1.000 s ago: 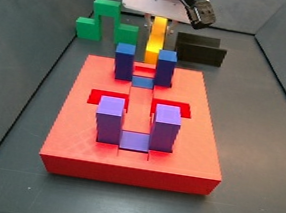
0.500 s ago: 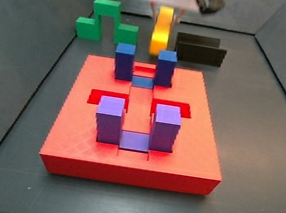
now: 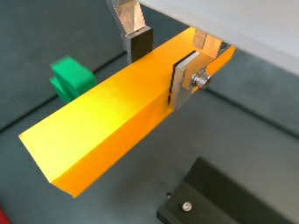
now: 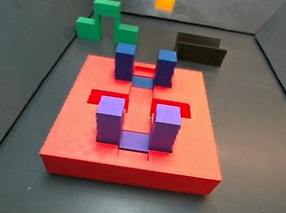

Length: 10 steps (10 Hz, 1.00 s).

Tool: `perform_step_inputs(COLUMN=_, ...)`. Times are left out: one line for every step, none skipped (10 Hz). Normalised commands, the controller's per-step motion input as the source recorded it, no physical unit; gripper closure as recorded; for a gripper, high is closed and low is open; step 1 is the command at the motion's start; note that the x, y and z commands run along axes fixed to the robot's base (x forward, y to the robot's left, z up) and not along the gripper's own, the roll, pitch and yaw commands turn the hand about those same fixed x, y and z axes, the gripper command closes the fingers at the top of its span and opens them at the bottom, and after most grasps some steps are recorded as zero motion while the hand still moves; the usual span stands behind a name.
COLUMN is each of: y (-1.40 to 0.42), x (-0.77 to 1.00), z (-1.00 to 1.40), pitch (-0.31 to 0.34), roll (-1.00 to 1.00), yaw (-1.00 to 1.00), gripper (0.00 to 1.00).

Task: Pick up the yellow object. Move up. Move to above the board. Insert the yellow object.
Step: Move to above the board.

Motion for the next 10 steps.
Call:
perform_step_inputs(y=0.01, x=0.02, z=1.4, pitch=0.038, roll=0.0, yaw=0.0, gripper=1.0)
perform_step_inputs(y=0.0, x=0.0, z=1.4, pitch=0.066, roll=0.0, yaw=-0.01, gripper=1.0)
perform_step_inputs(y=0.0, x=0.01, z=1.4, pitch=0.052, roll=0.0, yaw=0.0, gripper=1.0)
perform_step_inputs(y=0.0, x=0.02, z=0.81, pitch=0.046, roll=0.0, yaw=0.0, gripper=1.0)
perform_step_inputs(y=0.01, x=0.04, z=0.21, pitch=0.06, roll=0.0, yaw=0.0, gripper=1.0)
perform_step_inputs(y=-1.4, x=-0.15, z=0.17, pitch=0.143, roll=0.05, yaw=0.14, gripper=1.0)
perform_step_inputs(y=-1.4, x=-0.15, z=0.18, pitch=0.131, roll=0.06, yaw=0.15, gripper=1.0)
perform_step_inputs(y=-1.4, x=-0.16, z=0.19, pitch=0.065, roll=0.09, yaw=0.09, gripper=1.0)
perform_step_inputs(y=-1.4, x=-0.16, z=0.18, pitch=0.028, roll=0.03, yaw=0.05, gripper=1.0)
perform_step_inputs(y=-1.4, x=-0.16, z=0.19, pitch=0.02, roll=0.02, yaw=0.03, gripper=1.0)
